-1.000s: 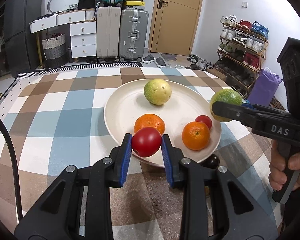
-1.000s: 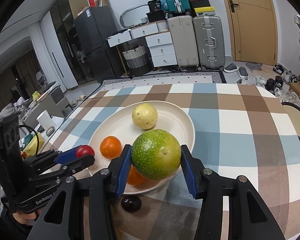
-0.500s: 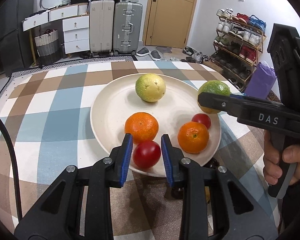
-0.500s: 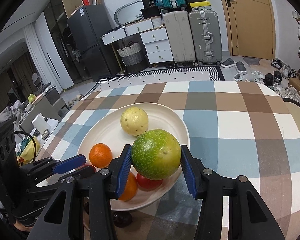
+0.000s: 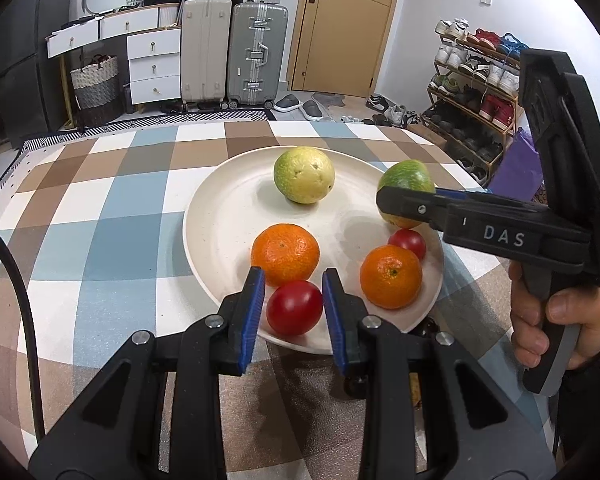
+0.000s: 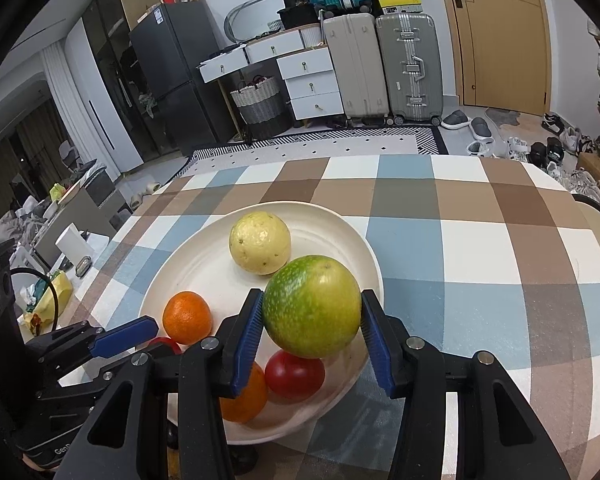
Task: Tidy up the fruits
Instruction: 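Open the left tool over the plate while the right tool releases the citrus there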
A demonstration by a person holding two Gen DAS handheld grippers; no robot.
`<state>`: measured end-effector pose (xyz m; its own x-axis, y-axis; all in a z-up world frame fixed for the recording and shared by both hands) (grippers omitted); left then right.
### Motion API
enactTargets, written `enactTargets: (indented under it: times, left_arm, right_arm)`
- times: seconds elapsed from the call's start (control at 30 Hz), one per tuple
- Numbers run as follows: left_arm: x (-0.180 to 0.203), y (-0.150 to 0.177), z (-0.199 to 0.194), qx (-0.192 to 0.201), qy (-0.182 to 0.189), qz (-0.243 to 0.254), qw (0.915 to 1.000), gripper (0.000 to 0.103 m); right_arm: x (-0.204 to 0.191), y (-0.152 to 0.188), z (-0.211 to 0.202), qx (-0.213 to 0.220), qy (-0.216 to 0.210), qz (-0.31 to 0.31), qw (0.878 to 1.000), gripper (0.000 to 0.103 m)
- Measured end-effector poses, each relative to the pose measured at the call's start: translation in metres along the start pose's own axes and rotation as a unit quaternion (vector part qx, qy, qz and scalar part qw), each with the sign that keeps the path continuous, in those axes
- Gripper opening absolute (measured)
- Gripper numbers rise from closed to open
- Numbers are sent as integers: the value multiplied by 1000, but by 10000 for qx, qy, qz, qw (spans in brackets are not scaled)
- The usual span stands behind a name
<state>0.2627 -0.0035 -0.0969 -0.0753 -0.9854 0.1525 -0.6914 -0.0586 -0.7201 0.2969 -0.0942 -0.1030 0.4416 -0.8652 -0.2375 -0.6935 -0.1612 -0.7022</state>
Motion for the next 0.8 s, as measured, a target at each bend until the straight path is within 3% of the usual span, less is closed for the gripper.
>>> enactTargets:
  times: [0.3,0.4,0.5,0.57,0.67,0.8]
  left_arm:
    - [-3,1,-8,87,63,-68,9999,28]
    - [-3,4,-10,77,60,-56,9999,35]
    - [-2,6,-17,166,13,-7,9999,46]
    - [-4,9,-24,236,-66,12,9997,63]
    - [-5,13,-34,329,-94,-4,9994,79]
    - [-8,18,-47,395,-122,-63,9991,85]
  right_arm:
    - [-9,3,1,37,-6,-197,9998,50]
    - [-12,3,-9,146,3,-309,9994,52]
    - [-11,7,-23,217,13,-353,9991,64]
    - [-11,9,-27,245,-18,-356,9991,77]
    - [-10,16,-39,306,-63,-342,9989,89]
    - [-9,28,-56,409,-65,-317,9986,101]
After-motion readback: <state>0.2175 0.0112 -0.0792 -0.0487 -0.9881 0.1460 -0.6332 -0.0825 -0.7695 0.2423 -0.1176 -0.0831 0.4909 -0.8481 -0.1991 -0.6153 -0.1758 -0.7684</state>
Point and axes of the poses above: each gripper's, at about its wrist camera, not at the fingertips, and z roughly the way its jaws point, x to its right, y to its underside, the point moved 8 cm from there along z, roughly the way its jaws point, and after that the axes turned 1 degree about z, right-handed, at the moved point
